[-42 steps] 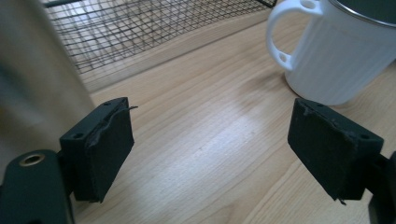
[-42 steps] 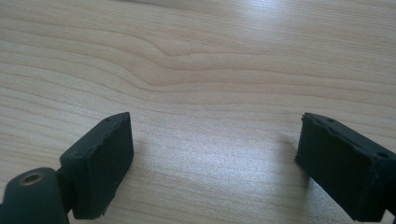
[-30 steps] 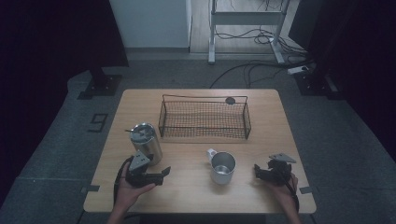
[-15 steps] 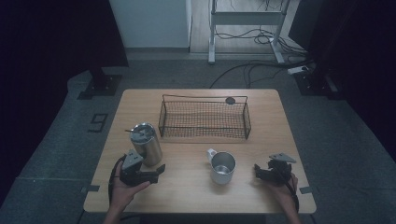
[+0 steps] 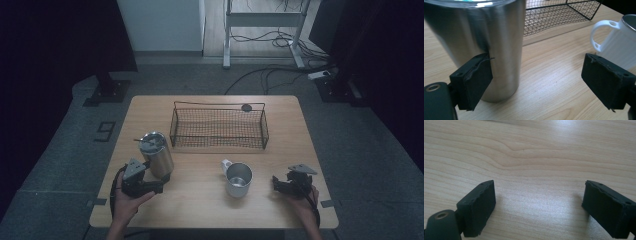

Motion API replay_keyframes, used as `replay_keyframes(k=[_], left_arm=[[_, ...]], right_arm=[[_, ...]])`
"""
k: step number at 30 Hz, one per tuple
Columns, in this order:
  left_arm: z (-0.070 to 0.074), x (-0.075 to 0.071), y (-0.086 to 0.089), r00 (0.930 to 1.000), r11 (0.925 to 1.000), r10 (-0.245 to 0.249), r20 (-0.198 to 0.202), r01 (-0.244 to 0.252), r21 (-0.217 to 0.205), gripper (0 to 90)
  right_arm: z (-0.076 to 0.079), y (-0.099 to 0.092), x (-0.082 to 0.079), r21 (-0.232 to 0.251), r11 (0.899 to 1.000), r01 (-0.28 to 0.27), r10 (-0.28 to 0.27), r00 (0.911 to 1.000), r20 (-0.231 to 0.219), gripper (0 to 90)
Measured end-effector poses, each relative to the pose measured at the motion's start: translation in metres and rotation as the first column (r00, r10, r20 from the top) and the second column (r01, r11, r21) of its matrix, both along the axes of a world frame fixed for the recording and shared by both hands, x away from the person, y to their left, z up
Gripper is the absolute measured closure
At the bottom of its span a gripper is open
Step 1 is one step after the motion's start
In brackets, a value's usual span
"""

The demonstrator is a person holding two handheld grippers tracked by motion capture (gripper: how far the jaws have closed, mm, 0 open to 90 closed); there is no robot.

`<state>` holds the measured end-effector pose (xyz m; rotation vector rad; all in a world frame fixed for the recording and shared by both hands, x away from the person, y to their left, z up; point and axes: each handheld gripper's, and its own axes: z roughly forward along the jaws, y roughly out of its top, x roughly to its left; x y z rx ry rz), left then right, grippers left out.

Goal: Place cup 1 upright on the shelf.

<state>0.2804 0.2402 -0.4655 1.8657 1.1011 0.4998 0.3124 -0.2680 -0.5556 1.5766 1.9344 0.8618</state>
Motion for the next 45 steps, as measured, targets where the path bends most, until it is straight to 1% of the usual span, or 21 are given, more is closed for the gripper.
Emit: replay_keyframes(k=[9, 15, 18, 20, 24, 29, 31, 32, 33, 35, 42, 45], left_arm=[[0.002, 0.001, 0.009, 0.9998, 0.9998, 0.02, 0.003, -0.02, -0.004, 10.1], [0.001, 0.002, 0.015, 0.9994, 0.9994, 0.034, -0.001, -0.034, -0.007, 10.1], [0.0, 0.004, 0.017, 0.999, 0.9989, 0.045, -0.004, -0.045, -0.015, 9.1], [0.0, 0.005, 0.02, 0.9989, 0.9987, 0.047, -0.007, -0.047, -0.016, 7.4], [-0.001, 0.006, 0.022, 0.9987, 0.9985, 0.05, -0.005, -0.05, -0.023, 6.9], [-0.003, 0.01, 0.025, 0.9986, 0.9983, 0.05, -0.013, -0.051, -0.027, 5.0], [-0.004, 0.012, 0.026, 0.9983, 0.9978, 0.057, -0.015, -0.057, -0.033, 4.4], [-0.004, 0.014, 0.027, 0.9976, 0.9971, 0.066, -0.021, -0.066, -0.036, 1.7], [-0.004, 0.014, 0.027, 0.9976, 0.9971, 0.066, -0.021, -0.066, -0.036, 0.9], [-0.006, 0.018, 0.027, 0.9962, 0.9959, 0.083, -0.025, -0.084, -0.033, 0.1], [-0.01, 0.026, 0.028, 0.9943, 0.9943, 0.1, -0.038, -0.101, -0.032, 0.0], [-0.01, 0.028, 0.028, 0.9941, 0.9944, 0.1, -0.041, -0.102, -0.031, 0.0]], right_arm=[[0.0, 0.0, 0.0, 0.0, 1.0, 0.0, 0.0, 1.0, 0.0, 11.0], [0.0, 0.0, 0.0, 0.0, 1.0, 0.0, 0.0, 1.0, 0.0, 11.0], [0.0, 0.0, 0.0, 0.0, 1.0, 0.0, 0.0, 1.0, 0.0, 11.0], [0.0, 0.0, 0.0, 0.001, 1.0, 0.001, -0.001, 1.0, 0.0, 11.0], [0.0, 0.0, 0.0, 0.0, 1.0, 0.0, 0.0, 1.0, 0.0, 11.0], [0.0, -0.001, 0.001, -0.001, 1.0, -0.001, 0.001, 1.0, 0.0, 11.1], [0.0, 0.0, 0.001, 0.0, 1.0, 0.001, -0.001, 1.0, -0.001, 11.1], [0.0, 0.0, 0.001, 0.0, 1.0, 0.001, -0.001, 1.0, -0.001, 11.1], [0.0, 0.0, 0.001, 0.0, 1.0, 0.001, -0.001, 1.0, -0.001, 11.1], [0.0, 0.0, 0.001, 0.0, 1.0, 0.001, -0.001, 1.0, -0.001, 11.1], [0.0, 0.0, 0.001, 0.0, 1.0, 0.002, -0.002, 1.0, -0.001, 11.1], [0.0, 0.0, 0.001, 0.0, 1.0, 0.001, -0.001, 1.0, -0.001, 11.1]])
